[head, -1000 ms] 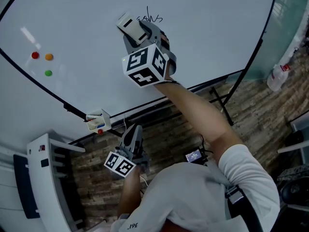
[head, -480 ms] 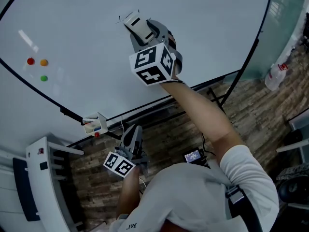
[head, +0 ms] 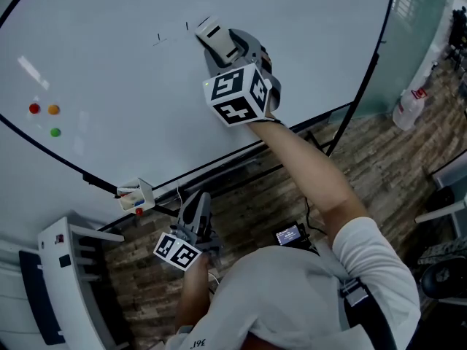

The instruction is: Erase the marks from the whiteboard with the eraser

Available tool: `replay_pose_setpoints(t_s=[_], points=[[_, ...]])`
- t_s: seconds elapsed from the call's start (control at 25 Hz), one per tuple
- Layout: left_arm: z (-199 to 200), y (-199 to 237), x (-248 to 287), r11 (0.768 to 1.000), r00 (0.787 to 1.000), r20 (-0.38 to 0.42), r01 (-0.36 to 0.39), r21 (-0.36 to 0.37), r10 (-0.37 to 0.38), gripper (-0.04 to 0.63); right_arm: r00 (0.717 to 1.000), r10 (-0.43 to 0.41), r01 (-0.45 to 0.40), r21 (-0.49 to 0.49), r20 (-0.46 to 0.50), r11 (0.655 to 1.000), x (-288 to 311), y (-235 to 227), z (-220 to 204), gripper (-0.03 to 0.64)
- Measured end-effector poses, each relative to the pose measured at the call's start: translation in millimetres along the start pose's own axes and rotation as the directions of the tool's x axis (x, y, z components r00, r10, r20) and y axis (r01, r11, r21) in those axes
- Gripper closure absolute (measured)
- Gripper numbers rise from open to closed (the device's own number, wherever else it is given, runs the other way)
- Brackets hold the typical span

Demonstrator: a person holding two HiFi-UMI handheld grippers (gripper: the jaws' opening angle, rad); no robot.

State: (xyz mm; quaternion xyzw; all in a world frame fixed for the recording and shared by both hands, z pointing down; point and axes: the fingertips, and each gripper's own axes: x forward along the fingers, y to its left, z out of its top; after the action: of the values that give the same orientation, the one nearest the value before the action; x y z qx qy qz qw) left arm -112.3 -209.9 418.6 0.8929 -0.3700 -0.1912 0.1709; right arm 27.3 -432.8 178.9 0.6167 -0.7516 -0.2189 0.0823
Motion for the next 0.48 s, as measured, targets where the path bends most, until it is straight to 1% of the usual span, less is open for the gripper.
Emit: replay_pose_setpoints(t_s=[0.48], points=[[-10,-15,21,1.000,1.000,-0.018,0.025,-0.001,-0.025,0.580,0.999,-0.037,0.036,-0.024,-0.032,0.999,-6,-44,-27,0.364]])
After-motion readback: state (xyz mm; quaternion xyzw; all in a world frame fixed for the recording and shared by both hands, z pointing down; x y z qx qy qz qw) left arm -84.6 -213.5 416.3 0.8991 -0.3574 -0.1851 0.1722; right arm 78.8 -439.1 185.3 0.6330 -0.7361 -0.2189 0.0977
